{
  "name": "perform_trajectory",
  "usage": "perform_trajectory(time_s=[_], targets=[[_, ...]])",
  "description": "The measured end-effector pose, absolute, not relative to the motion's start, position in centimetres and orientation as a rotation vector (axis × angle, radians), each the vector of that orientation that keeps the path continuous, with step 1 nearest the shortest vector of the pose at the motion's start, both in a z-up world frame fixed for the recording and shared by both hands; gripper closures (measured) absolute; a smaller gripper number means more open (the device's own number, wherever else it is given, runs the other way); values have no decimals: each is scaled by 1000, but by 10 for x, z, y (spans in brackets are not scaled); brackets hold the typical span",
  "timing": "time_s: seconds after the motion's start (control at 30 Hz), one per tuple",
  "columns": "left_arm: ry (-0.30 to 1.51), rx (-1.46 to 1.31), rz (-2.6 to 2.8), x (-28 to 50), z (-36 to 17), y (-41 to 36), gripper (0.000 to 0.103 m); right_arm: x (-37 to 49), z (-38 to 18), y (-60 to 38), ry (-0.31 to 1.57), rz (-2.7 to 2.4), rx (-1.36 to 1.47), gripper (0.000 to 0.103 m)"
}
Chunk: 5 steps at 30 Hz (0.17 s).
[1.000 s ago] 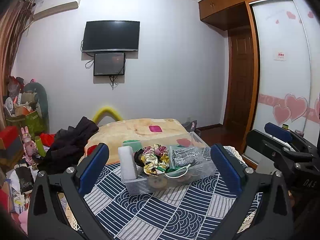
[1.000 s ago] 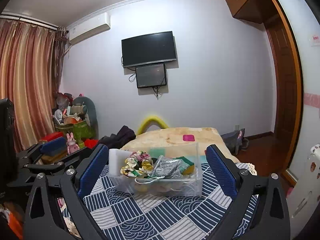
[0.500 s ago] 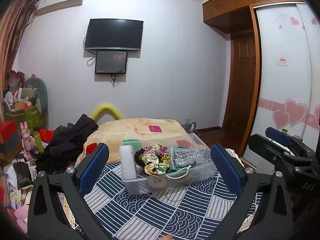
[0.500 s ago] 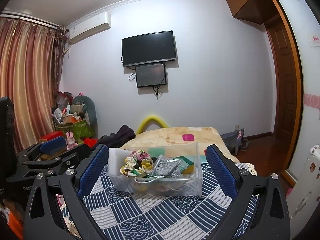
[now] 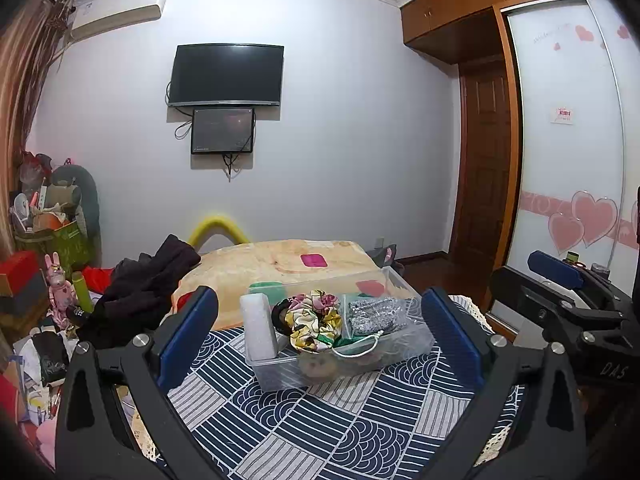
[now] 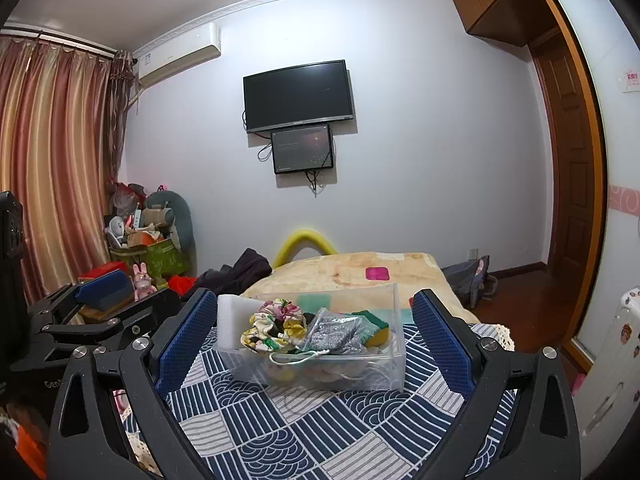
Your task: Organize soft objects
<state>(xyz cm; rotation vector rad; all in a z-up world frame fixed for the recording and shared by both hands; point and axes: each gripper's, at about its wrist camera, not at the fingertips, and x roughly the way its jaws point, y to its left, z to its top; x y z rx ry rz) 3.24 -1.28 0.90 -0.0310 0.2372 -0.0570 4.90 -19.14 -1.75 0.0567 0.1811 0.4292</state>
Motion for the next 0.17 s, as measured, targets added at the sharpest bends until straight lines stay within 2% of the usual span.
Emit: perform_trajectory(time_s=[0.17], targets=[[251,-52,-63,35,9,-10,0,49,-18,-191,180,430,54,5]])
